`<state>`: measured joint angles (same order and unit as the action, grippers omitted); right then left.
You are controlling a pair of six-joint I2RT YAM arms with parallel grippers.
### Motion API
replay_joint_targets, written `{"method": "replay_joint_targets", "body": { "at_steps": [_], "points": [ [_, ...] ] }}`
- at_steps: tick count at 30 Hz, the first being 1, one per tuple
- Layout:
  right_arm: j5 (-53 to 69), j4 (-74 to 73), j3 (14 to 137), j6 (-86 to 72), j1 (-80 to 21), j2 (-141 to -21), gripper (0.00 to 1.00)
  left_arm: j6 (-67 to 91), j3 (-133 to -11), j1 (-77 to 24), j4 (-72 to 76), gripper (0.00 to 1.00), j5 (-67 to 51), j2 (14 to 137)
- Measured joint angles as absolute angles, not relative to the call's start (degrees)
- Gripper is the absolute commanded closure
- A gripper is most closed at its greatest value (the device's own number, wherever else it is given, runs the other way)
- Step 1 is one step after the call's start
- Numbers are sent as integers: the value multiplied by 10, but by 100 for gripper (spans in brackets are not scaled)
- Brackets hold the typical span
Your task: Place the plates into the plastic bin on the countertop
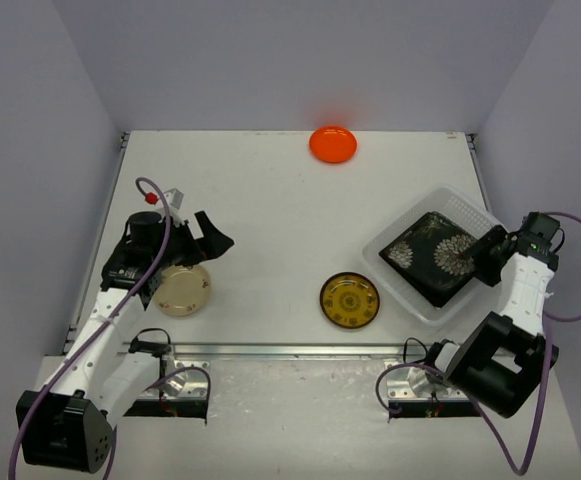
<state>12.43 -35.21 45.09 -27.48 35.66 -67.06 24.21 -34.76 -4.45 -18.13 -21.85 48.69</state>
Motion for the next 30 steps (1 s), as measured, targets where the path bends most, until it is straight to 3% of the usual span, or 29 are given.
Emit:
{"method": "replay_joint_targets", "body": {
  "at_steps": [3, 5, 6, 10, 16, 23, 30],
  "points": [
    [119, -359, 457, -276, 356, -673, 35, 242, -348, -44, -181, 0, -220, 495],
    [116, -369, 469, -280, 356, -671, 5, 243, -346, -44, -179, 0, -223, 499],
    [115, -374, 478, -283, 356, -670, 1, 244, -345, -44, -178, 0, -225, 501],
    [143, -361, 512, -302, 356, -635, 1, 259, -319, -49, -153, 0, -239, 502],
    [344, -238, 494, -374, 333, -570, 1, 308, -255, -135, -82, 0, -248, 529],
    [393, -224, 498, -338, 32, -584, 1, 363, -257, -290, 54, 0, -207, 708],
    [444, -183, 370, -340, 3, -527, 1, 393, -344, -357, 142, 5, -189, 902]
  ]
}}
